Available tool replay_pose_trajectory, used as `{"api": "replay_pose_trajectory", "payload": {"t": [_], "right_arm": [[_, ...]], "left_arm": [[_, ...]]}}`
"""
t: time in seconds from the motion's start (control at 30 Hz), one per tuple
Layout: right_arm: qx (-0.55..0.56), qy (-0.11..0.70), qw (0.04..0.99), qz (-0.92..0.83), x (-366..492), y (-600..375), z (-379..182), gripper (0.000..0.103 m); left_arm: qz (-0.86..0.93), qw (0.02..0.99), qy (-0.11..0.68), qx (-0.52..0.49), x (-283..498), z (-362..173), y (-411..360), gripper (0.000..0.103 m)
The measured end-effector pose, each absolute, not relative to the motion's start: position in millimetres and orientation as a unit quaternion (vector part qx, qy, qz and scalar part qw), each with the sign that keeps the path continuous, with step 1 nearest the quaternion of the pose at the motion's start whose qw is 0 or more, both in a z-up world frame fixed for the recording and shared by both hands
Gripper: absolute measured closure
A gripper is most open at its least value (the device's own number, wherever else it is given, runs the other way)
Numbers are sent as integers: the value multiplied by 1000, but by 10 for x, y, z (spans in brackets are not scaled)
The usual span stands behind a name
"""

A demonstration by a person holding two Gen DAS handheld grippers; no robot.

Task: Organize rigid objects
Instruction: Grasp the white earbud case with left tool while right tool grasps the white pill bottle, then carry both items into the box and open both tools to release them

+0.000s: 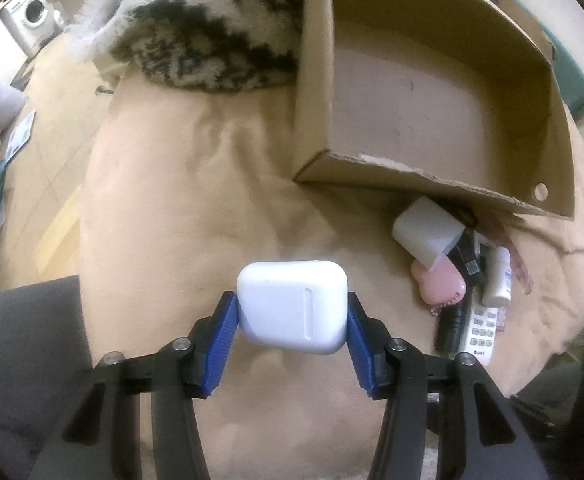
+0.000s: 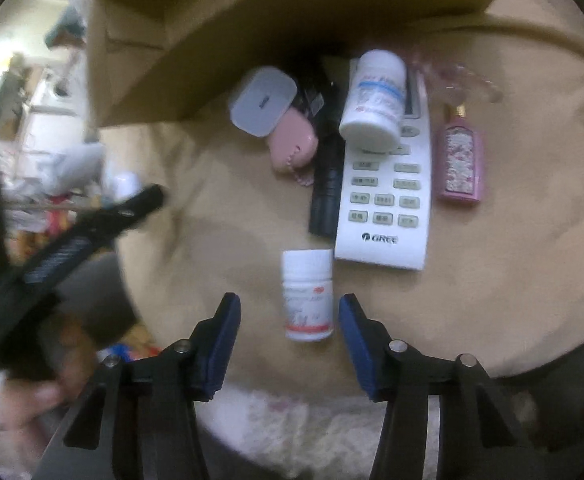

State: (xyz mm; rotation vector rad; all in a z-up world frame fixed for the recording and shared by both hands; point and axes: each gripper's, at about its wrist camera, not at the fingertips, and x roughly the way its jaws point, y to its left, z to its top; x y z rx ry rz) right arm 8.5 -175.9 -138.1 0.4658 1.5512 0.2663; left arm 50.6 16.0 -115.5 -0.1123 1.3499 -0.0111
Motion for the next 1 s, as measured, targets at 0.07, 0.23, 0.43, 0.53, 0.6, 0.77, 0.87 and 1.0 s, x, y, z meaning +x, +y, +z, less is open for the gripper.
{"api": "replay_pose_trajectory", "payload": {"t": [0.07,0.23,0.43,0.53,0.6,0.77,0.87,1.0], "right_arm": [[151,700,692,90,78,-1632,-1528,74],[120,687,711,89,70,-1513,-1503,75],[135,682,711,106,14,-1598,-1339,75],[153,673,713,125,-21,-1654,-1210,75],[168,660,719,138,-46,-1718,-1019,75],[185,607,759,144,73,-2114,-531,75],[184,578,782,144,191,-2276,-279,75],[182,545,806,145,441,-2414,-7,75]], "left_arm": [[-6,782,622,-50,497,-1156,118,55],[-7,783,620,-49,474,-1077,245,55],[7,790,611,-45,460,-1018,250,55],[9,803,595,-40,412,-867,261,55],[4,815,578,-35,368,-720,243,55],[-2,835,550,-37,409,-391,145,55],[-10,845,534,-29,501,-215,-4,55],[-31,856,516,-7,669,27,-161,55]]}}
